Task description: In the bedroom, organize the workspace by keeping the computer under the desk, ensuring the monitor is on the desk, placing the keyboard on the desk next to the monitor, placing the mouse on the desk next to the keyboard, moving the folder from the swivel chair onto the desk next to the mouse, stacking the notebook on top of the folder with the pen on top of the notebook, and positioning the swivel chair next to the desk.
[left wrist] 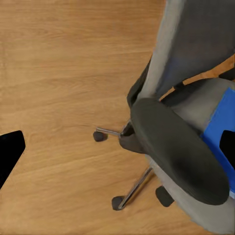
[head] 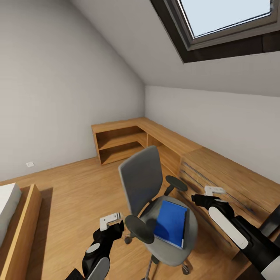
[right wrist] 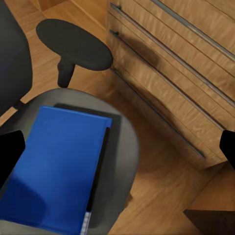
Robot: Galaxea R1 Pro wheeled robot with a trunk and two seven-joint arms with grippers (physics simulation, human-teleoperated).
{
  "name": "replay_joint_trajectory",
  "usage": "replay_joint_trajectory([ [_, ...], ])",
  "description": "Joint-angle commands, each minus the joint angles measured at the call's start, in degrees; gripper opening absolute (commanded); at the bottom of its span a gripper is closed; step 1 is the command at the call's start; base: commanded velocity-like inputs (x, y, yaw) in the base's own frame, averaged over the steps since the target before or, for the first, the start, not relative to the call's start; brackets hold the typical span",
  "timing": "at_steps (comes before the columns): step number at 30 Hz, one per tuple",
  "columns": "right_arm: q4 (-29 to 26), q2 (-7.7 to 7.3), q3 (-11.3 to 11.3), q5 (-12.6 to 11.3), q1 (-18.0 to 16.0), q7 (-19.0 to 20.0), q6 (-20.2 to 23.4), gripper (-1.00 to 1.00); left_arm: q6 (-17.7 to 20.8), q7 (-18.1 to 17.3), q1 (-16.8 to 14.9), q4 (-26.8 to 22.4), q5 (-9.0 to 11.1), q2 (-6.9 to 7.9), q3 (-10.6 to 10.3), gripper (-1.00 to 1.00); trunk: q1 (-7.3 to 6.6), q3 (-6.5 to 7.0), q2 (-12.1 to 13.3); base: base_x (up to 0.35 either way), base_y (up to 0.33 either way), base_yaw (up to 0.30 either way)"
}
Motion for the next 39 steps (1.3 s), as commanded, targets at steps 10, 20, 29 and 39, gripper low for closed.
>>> replay_joint_trajectory([
  [10,1.70,-0.06,0.24,-0.39,-0.09,1.49,-1.08,1.00,0.33,0.37,-0.07,-0.26,2.78,0.14,17.87,1.00,0.01,-0.08,-0.07,0.000,0.009,0.000],
  [20,21.26,7.39,-0.02,6.62,-4.76,20.70,-2.66,1.00,0.50,0.19,-0.07,-0.59,3.76,-0.01,23.17,1.00,1.55,-1.34,-2.87,0.000,0.000,0.000],
  [29,50.19,16.32,-0.05,16.19,-19.65,29.21,-11.05,1.00,0.71,0.19,-0.07,-1.27,3.75,0.07,23.11,1.00,3.53,-2.96,-6.48,0.000,0.000,0.000],
  [39,57.55,16.98,0.00,16.88,-22.06,36.37,-17.52,1.00,0.89,0.19,-0.07,-2.87,3.61,0.10,23.13,1.00,5.72,-4.75,-10.49,0.000,0.000,0.000],
])
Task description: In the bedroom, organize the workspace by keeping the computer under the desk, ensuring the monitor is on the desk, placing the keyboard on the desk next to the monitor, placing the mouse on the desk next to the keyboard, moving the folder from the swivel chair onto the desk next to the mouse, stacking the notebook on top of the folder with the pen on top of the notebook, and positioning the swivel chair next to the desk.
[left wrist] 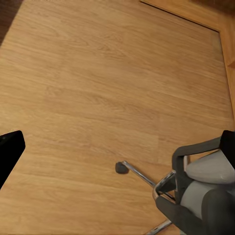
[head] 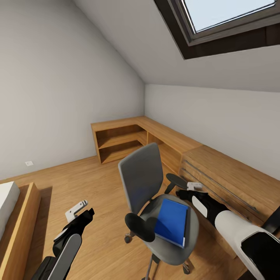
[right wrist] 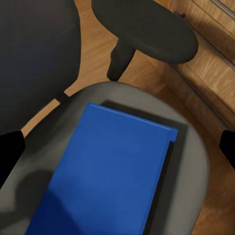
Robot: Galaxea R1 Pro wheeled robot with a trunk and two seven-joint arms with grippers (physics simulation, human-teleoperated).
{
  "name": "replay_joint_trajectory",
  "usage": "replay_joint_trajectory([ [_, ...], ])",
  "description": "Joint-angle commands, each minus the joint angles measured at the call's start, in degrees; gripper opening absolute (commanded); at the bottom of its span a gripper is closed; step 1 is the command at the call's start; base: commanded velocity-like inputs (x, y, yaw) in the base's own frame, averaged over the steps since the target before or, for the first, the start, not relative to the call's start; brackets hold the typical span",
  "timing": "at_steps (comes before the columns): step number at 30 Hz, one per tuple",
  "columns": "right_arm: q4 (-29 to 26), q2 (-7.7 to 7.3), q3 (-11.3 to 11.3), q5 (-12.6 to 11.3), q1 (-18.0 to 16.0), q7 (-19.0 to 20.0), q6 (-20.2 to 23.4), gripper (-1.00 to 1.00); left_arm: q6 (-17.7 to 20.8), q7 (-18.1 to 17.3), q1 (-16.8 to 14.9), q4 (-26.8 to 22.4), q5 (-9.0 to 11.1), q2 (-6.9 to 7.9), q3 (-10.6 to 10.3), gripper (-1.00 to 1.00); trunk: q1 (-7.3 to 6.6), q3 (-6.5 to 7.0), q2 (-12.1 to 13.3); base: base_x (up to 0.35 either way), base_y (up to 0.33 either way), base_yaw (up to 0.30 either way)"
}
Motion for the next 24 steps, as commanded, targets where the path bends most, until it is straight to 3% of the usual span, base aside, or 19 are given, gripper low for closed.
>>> replay_joint_trajectory([
  [1,-0.10,-0.06,0.47,-0.40,-0.04,-0.19,0.18,1.00,0.18,0.43,-0.05,-0.13,0.24,0.05,-0.12,1.00,0.23,-0.25,-0.47,0.000,0.000,0.000],
  [24,-0.31,0.03,0.19,-1.23,0.03,-0.50,0.39,1.00,0.55,0.41,-0.05,-0.38,0.29,-0.03,-0.31,1.00,5.28,-4.45,-9.69,0.000,0.000,0.008],
])
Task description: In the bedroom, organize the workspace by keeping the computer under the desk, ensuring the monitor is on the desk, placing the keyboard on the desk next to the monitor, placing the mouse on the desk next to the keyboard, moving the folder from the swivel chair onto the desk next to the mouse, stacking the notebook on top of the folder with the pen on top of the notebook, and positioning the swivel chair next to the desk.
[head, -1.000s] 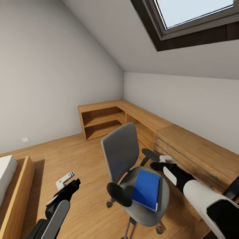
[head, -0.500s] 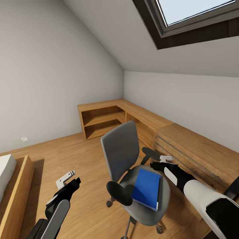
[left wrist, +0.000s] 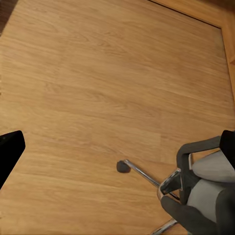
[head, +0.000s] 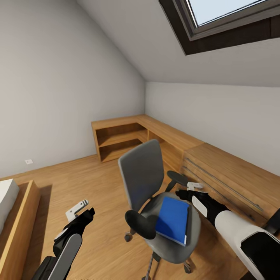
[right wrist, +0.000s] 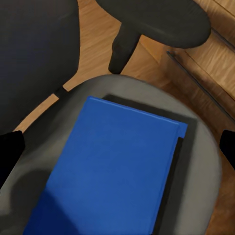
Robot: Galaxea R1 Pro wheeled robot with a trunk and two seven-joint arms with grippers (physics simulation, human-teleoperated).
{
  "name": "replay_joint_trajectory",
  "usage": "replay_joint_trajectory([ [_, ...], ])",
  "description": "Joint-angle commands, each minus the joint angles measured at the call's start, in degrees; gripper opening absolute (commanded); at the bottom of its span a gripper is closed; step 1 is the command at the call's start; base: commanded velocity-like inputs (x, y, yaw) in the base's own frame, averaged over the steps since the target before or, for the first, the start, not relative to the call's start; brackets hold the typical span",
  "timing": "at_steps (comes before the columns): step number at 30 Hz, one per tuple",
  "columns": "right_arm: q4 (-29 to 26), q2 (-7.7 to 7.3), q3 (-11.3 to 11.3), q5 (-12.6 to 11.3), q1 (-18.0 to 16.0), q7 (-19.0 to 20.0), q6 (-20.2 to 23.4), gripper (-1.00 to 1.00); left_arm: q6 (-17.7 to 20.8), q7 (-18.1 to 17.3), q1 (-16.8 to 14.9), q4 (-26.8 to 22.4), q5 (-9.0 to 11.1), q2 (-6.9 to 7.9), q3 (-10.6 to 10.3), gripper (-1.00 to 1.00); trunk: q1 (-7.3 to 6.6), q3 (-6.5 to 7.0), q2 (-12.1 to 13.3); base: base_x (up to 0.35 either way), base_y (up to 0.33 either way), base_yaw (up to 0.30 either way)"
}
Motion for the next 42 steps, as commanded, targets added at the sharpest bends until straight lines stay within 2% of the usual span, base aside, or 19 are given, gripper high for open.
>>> replay_joint_trajectory([
  [1,-0.15,-0.05,0.45,-0.45,-0.03,-0.29,0.25,1.00,0.23,0.43,-0.06,-0.07,0.24,0.05,-0.11,1.00,0.23,-0.29,-0.46,0.000,0.000,0.129],
  [8,-0.15,-0.10,0.38,-0.45,-0.04,-0.26,0.19,1.00,0.41,0.45,-0.06,-0.07,0.26,0.05,-0.11,1.00,1.77,-1.86,-3.27,0.000,0.000,0.170],
  [22,-0.03,-0.07,0.51,-0.36,-0.06,-0.12,-0.02,1.00,0.44,0.45,-0.06,0.01,0.28,-0.04,-0.20,1.00,4.84,-4.44,-8.88,0.000,0.000,0.025],
  [31,0.10,-0.06,0.49,-0.15,-0.04,-0.25,-0.08,1.00,0.43,0.45,-0.06,0.01,0.28,-0.04,-0.33,1.00,6.82,-6.06,-12.49,0.000,0.000,0.206],
  [38,0.02,-0.14,0.56,0.12,-0.02,-0.17,-1.01,1.00,0.43,0.45,-0.06,0.01,0.26,-0.07,-0.48,1.00,8.35,-7.31,-15.30,0.000,0.000,0.025],
  [42,0.10,-0.14,0.66,0.36,0.01,-0.21,-2.83,1.00,0.43,0.45,-0.06,0.01,0.15,-0.06,-1.79,1.00,9.23,-8.03,-16.90,0.000,0.000,0.001],
])
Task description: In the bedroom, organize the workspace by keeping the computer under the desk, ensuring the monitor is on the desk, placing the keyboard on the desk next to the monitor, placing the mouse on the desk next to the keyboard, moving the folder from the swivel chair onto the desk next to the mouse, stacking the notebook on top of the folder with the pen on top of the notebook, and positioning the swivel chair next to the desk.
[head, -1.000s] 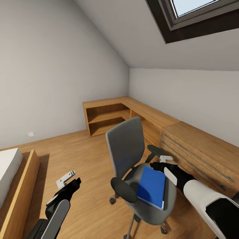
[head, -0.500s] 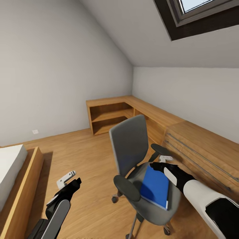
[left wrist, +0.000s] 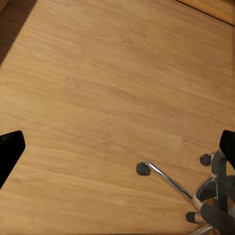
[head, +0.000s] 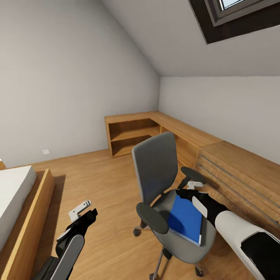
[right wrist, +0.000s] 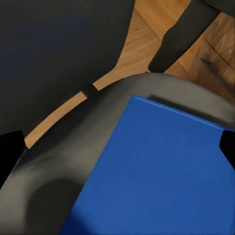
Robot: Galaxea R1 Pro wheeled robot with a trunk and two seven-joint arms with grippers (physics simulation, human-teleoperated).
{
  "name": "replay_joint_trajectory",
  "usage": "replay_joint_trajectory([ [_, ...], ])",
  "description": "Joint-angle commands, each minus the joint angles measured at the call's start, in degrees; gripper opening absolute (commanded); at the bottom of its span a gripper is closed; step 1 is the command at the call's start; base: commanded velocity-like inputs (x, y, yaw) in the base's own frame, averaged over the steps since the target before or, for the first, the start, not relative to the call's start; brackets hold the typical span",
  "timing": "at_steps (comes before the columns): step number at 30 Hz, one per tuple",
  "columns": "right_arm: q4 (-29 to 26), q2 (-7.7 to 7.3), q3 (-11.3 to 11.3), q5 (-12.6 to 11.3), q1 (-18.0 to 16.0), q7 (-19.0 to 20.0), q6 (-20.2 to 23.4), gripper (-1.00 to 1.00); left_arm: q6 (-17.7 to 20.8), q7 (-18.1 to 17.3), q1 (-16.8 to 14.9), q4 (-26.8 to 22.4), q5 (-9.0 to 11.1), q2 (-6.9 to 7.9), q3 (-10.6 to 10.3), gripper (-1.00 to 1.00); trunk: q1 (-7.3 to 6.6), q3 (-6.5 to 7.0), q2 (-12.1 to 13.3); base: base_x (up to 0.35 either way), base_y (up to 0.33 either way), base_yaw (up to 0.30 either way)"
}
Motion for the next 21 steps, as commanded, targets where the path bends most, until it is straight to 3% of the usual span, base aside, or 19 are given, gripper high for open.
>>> replay_joint_trajectory([
  [1,-0.14,-0.06,0.46,-0.40,-0.02,-0.28,0.16,1.00,0.17,0.43,-0.05,-0.08,0.25,0.06,-0.33,1.00,0.22,-0.24,-0.45,0.000,0.000,0.000],
  [6,-0.13,-0.05,0.60,0.72,0.02,-0.31,-0.36,1.00,0.17,0.43,-0.05,-0.08,0.21,0.07,-1.03,1.00,1.32,-1.14,-2.45,0.000,0.000,0.000],
  [7,-0.13,0.23,0.71,5.94,0.10,-0.37,-0.48,1.00,0.17,0.43,-0.05,-0.08,0.21,0.07,-1.24,1.00,1.54,-1.32,-2.86,0.000,0.000,0.000],
  [11,-0.13,0.45,0.73,7.87,0.15,-0.38,-0.50,1.00,0.14,0.43,-0.05,-0.08,0.20,0.07,-1.41,1.00,2.42,-2.04,-4.46,0.000,0.000,0.000],
  [17,-0.13,0.64,0.73,8.13,0.19,-0.39,-0.50,1.00,0.14,0.43,-0.05,-0.08,0.20,0.07,-1.43,1.00,3.74,-3.12,-6.87,0.000,0.000,0.000],
  [21,-0.13,0.71,0.73,8.16,0.20,-0.39,-0.54,1.00,0.17,0.43,-0.05,-0.08,0.21,0.07,-1.48,1.00,3.74,-3.12,-6.87,0.000,0.000,0.000],
])
